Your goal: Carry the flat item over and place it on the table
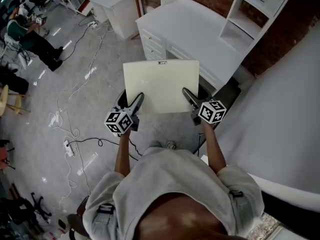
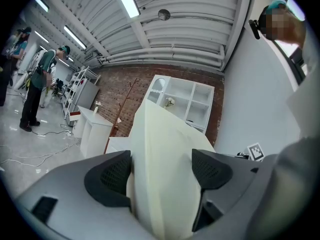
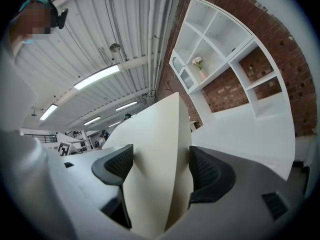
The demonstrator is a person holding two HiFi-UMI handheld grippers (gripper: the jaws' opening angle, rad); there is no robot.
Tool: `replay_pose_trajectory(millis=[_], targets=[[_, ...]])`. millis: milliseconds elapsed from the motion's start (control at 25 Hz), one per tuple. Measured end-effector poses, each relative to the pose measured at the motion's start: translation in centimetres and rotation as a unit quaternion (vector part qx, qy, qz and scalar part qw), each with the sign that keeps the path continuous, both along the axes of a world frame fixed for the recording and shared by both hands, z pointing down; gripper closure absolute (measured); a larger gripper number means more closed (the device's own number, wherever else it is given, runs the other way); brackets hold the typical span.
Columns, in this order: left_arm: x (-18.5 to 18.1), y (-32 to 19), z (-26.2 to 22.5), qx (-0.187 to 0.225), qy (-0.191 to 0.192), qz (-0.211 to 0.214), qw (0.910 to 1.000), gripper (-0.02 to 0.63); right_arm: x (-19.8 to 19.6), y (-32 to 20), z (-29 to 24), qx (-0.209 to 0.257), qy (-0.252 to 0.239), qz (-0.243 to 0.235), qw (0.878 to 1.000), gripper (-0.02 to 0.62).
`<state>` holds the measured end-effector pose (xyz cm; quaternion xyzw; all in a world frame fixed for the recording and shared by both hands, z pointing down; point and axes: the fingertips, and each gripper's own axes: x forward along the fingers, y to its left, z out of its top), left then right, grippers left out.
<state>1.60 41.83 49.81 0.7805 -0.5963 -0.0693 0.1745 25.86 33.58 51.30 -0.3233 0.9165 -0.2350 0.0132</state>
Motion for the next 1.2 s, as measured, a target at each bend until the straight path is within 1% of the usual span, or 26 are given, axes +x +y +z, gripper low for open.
replay_pose_trajectory(millis=[200, 360, 680, 920, 1200], targets=[[0.7, -0.6, 0.6, -0.005, 0.007, -0.009, 0.9999, 0.216, 0.5, -1.0, 0.2, 0.002, 0.001, -0.002, 1.000, 0.227], [0.7, -1.3, 0.9, -0.007, 0.003, -0.008, 0.9999, 0.216, 0.6, -1.6, 0.7, -0.001, 0.001, -0.004, 1.000, 0.227], [-0.3, -5.2, 2.0, -0.007, 0.005, 0.001, 1.0000, 0.216, -0.2, -5.1, 1.7, -0.003, 0.000, 0.006, 1.000, 0.227], [-1.9, -10.4, 3.3, -0.010, 0.015, 0.015, 0.9997, 0.216, -1.6, -9.6, 2.5, -0.004, 0.011, 0.021, 1.000, 0.227], [-5.7, -18.4, 3.1, -0.007, 0.029, 0.029, 0.9991, 0.216, -5.2, -16.9, 1.6, 0.000, 0.022, 0.037, 0.999, 0.227]])
